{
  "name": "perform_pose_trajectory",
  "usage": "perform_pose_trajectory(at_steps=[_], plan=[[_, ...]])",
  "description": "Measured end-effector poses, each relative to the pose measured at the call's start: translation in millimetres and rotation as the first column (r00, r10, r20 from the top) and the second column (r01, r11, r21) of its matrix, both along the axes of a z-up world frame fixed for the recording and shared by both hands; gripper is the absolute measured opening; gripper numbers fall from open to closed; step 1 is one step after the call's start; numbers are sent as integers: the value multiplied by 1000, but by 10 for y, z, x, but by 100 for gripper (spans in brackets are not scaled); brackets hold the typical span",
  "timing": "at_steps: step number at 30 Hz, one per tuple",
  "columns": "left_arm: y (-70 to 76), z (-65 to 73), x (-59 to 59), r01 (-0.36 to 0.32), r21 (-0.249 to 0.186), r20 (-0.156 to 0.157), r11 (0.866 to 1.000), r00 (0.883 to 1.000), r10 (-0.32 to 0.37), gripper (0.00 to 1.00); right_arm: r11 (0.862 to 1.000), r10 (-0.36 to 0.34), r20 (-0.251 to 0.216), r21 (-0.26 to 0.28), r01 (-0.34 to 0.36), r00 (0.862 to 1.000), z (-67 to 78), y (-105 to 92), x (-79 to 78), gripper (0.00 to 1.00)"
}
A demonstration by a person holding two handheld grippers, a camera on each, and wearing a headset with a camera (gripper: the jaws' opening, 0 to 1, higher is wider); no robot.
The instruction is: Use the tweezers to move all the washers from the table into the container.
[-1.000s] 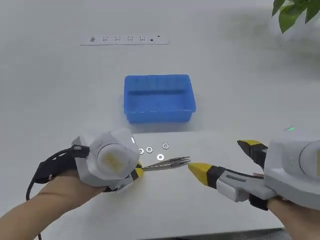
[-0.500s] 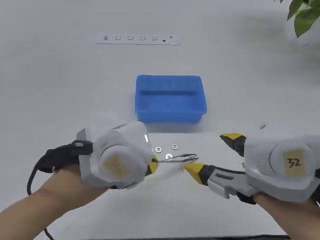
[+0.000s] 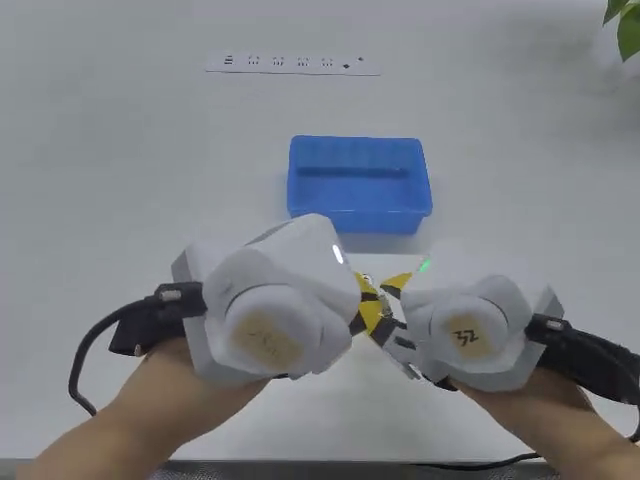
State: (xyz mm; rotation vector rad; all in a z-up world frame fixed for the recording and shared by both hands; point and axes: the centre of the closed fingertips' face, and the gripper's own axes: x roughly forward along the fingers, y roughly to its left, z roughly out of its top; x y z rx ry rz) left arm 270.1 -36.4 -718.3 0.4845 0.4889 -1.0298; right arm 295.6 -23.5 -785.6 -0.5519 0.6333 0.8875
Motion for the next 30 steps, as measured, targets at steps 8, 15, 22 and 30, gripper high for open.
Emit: perform_pose_trajectory(at_steps=[8, 15, 22, 30], plan=[[81, 128, 76, -52, -35, 17, 998, 998, 52, 0, 981, 26, -133, 193, 0, 991, 145, 217, -62, 5], [312, 202, 287, -153, -84, -5, 985, 988, 154, 0, 970, 8, -144, 243, 27, 990, 240, 416, 87, 3], [389, 239, 374, -193, -109, -32, 975, 981, 191, 11, 975, 55, -83, 218, -36, 995, 236, 575, 201, 2], [465, 190, 456, -212, -97, -29, 972, 977, 210, 0, 974, 76, -43, 216, -66, 996, 208, 695, 276, 3]])
